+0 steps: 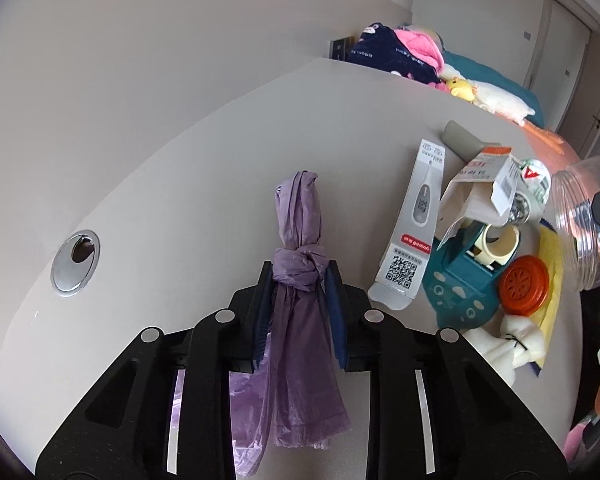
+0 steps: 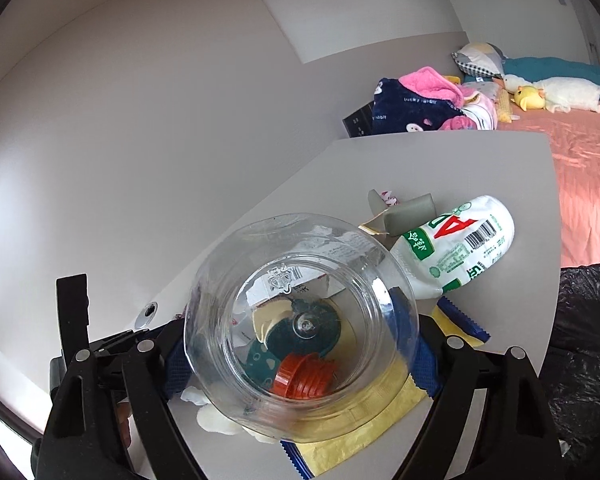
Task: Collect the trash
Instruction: 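Grasp the purple plastic bag with the left tool while the right tool grasps the clear jar, then carry purple bag and clear jar over the black trash bag and release both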
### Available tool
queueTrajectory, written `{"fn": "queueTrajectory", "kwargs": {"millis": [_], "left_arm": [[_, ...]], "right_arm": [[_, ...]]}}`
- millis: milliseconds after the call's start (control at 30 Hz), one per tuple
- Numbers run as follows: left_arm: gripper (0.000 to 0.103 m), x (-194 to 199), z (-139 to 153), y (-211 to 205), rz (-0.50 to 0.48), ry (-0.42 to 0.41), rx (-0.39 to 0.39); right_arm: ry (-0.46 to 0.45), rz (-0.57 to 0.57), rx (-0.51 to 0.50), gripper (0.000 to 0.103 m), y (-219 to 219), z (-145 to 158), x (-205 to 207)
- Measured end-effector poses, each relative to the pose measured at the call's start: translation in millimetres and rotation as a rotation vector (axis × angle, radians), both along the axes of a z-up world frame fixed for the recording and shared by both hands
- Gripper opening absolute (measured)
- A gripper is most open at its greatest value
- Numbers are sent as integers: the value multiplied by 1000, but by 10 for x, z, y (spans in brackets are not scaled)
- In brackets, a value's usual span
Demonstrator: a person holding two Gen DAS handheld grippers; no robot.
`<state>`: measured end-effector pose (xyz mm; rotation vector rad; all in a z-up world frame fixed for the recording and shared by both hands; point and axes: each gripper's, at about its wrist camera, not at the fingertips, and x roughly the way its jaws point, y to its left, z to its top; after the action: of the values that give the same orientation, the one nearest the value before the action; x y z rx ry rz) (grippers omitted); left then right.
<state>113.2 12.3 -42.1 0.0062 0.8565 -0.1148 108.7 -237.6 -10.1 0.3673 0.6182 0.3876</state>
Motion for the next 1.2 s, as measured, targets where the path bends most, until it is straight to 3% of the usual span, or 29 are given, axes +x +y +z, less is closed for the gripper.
{"fn": "queueTrajectory", "kwargs": {"millis": [533,867,1200], "left_arm": [[23,-200,383,-326,-75,-87,-27],[23,-454,615,-821,-152,-137,-40],[23,-603,645,-1342,-232,-135,-62]], "right_arm": [[-53,-46,6,85,-305,237,-363],[-75,-97,9,85,-670,333,-617],[-84,-161,18,86,-1121,394,-906]]}}
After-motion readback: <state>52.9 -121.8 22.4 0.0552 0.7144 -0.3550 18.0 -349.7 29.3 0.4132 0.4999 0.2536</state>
